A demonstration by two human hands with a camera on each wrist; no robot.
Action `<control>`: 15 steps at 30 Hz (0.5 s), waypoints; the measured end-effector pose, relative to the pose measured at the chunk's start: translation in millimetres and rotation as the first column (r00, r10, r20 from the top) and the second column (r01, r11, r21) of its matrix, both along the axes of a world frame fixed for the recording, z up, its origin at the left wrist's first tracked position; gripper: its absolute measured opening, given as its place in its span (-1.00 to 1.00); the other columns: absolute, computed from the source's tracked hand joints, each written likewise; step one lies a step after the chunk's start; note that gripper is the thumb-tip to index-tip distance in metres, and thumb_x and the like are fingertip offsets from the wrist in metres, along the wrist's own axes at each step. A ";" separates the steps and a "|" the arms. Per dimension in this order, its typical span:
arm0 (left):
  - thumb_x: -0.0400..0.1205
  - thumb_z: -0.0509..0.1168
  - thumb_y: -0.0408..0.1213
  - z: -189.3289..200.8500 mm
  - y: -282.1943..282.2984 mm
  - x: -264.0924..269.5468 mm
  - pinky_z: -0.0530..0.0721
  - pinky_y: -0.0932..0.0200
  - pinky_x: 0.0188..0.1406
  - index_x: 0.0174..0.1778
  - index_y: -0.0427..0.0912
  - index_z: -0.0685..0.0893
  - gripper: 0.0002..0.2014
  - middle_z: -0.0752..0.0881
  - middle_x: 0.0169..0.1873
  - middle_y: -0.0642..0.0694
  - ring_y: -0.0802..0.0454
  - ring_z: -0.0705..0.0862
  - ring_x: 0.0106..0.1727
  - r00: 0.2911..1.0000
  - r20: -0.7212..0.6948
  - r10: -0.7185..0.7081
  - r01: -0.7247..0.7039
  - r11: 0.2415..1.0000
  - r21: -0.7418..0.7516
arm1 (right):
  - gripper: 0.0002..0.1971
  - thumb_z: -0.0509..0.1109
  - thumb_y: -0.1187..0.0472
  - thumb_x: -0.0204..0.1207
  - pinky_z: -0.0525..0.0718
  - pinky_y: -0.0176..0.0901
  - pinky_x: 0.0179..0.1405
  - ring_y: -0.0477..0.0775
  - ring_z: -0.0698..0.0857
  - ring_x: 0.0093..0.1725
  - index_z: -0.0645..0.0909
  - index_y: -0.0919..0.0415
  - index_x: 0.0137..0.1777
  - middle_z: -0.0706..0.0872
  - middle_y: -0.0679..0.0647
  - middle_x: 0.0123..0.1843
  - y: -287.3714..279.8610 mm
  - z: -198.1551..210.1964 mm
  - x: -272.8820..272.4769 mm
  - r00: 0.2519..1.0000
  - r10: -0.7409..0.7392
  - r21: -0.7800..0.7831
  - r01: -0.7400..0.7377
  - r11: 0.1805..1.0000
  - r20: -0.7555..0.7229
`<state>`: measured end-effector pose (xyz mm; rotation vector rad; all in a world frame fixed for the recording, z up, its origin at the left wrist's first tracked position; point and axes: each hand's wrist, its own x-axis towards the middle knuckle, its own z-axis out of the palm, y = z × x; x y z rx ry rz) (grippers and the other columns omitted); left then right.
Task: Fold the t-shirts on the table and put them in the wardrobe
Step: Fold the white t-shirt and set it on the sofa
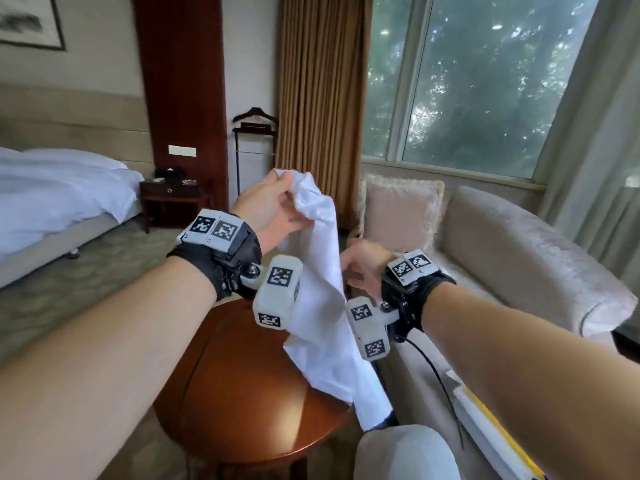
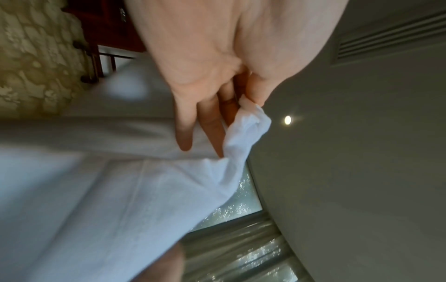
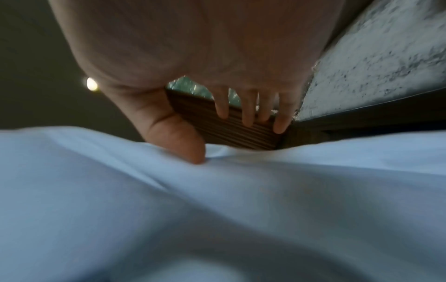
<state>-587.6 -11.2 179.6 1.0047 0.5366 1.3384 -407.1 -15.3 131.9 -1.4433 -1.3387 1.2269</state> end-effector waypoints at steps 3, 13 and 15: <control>0.82 0.02 -0.19 0.9 -10.8 -27.2 0.70 0.05 -0.13 -0.13 -0.16 0.54 -0.72 0.64 -0.22 -0.09 0.04 0.68 -0.18 0.997 0.048 0.065 -0.064 0.998 -0.030 | -0.33 0.55 0.27 0.18 0.51 0.19 0.42 0.14 0.50 0.30 0.48 0.05 0.35 0.55 0.08 0.22 -2.0 -29.3 -30.0 0.969 0.165 -0.065 -0.155 0.986 0.186; 0.57 0.39 0.16 -17.3 -11.3 -102.0 0.77 0.11 -0.12 0.01 -0.16 0.71 -0.59 0.81 0.00 -0.13 -0.01 0.80 -0.14 0.831 -0.216 0.513 -0.544 0.831 -0.120 | -0.68 0.66 0.26 0.29 0.70 0.19 0.24 0.24 0.79 0.12 0.79 0.25 0.06 0.84 0.16 0.03 -2.0 -45.8 -79.1 0.953 0.268 -0.178 -0.242 0.954 0.142; 0.36 0.52 0.28 -22.6 -7.0 -116.7 0.74 0.04 0.08 0.10 -0.14 0.71 -0.39 0.81 0.03 -0.10 0.02 0.78 -0.08 0.819 -0.315 0.480 -0.531 0.841 -0.101 | -0.47 0.75 0.19 0.09 0.70 0.27 0.21 0.30 0.79 0.09 0.78 0.29 0.10 0.83 0.21 0.02 0.5 -43.6 -75.9 0.956 0.252 -0.188 -0.223 0.956 0.149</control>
